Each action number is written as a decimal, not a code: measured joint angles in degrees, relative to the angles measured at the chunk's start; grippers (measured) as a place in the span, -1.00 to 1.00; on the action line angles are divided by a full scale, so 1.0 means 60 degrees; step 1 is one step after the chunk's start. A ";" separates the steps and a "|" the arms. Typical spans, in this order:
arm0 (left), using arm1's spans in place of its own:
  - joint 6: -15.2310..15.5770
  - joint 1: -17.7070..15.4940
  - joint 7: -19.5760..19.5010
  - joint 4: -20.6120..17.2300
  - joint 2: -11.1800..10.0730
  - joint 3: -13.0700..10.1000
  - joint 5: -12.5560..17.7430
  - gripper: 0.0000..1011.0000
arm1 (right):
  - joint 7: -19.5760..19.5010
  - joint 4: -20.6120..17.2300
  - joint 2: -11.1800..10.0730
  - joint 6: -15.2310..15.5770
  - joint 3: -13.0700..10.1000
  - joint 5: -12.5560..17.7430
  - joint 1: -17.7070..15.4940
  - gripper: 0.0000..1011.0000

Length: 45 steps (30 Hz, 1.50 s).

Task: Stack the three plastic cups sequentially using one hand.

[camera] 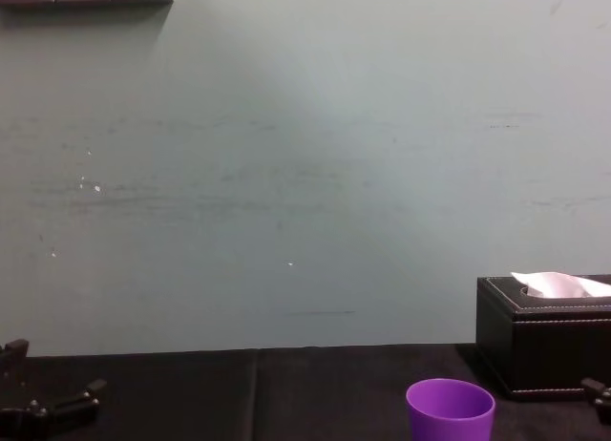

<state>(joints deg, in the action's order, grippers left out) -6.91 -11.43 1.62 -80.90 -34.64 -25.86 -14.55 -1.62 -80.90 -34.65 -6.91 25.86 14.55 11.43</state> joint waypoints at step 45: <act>0.0000 0.0000 0.0000 0.0000 0.0000 0.0000 0.0000 1.00 | 0.1171 -0.1050 -0.0678 -0.1500 -0.1167 0.1166 -0.1715 0.98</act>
<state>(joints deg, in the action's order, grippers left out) -6.91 -11.43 1.62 -80.90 -34.64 -25.86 -14.55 5.41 -87.20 -38.72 -15.91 18.86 21.54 1.14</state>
